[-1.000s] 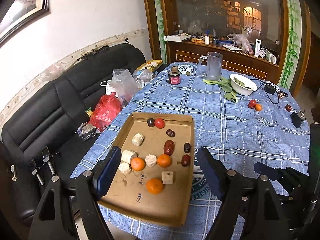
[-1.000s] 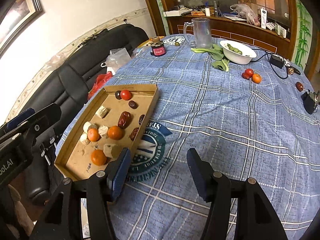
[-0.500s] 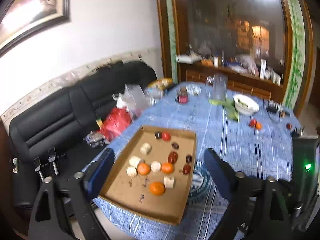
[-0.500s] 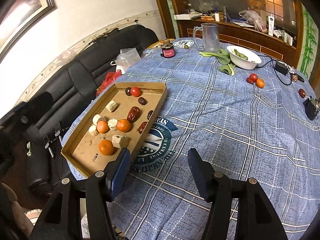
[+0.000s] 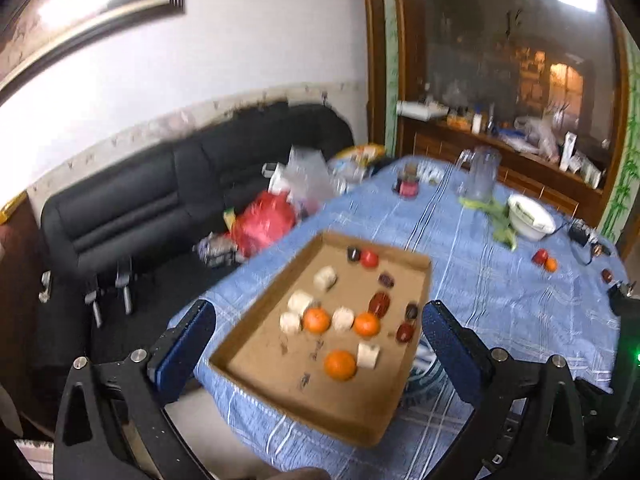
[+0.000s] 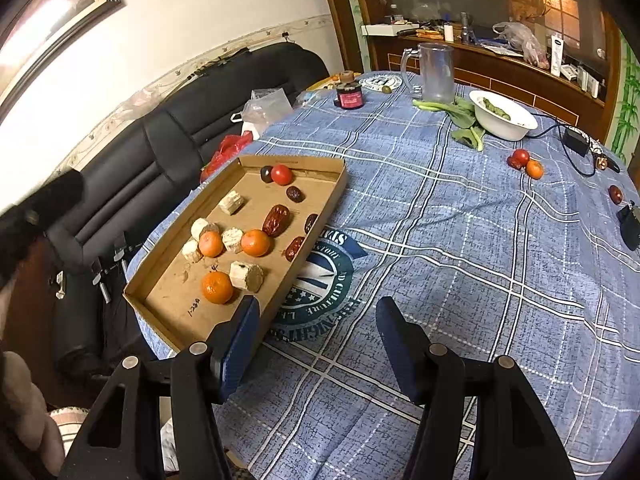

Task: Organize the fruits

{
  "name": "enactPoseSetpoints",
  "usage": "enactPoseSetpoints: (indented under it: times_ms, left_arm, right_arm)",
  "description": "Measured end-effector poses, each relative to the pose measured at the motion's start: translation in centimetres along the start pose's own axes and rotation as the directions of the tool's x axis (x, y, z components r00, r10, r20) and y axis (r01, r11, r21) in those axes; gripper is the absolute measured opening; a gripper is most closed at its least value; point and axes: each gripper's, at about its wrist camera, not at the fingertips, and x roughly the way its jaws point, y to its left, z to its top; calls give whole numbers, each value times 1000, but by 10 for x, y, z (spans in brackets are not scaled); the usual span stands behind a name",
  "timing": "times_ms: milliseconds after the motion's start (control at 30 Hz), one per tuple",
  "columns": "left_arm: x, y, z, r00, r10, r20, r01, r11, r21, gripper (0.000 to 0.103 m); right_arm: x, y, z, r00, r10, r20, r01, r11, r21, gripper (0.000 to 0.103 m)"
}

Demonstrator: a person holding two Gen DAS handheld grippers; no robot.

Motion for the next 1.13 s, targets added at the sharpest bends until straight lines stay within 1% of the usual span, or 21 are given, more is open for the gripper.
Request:
enactPoseSetpoints:
  times_ms: [100,233,500,700,933,1033,1133]
  left_arm:
    - [16,-1,-10,998,5,-60,-4,1000,20,103]
    - [27,-3,-22,993,2,-116,3,999,42,103]
    - [42,-1,-33,984,8,-177,2,998,60,103]
    - [55,0,-40,973,-6,-231,19,998,58,103]
    - [63,1,-43,964,2,-267,14,998,58,103]
    - [66,2,-43,957,-6,-289,22,998,52,103]
    - [68,-2,-44,955,-4,-298,24,998,66,103]
  right_arm:
    - [7,2,-4,1000,0,-19,0,1000,-7,66]
    - [17,4,-8,999,0,-46,-1,1000,-13,66]
    - [34,3,-13,996,-11,-84,11,1000,-1,67]
    - [40,6,-15,995,-21,-96,19,1000,-14,67]
    - [45,8,-15,994,-21,-107,18,1000,-25,67]
    - [47,9,-15,993,-16,-113,13,1000,-27,67]
    - [49,8,-15,993,-15,-119,13,1000,-24,67]
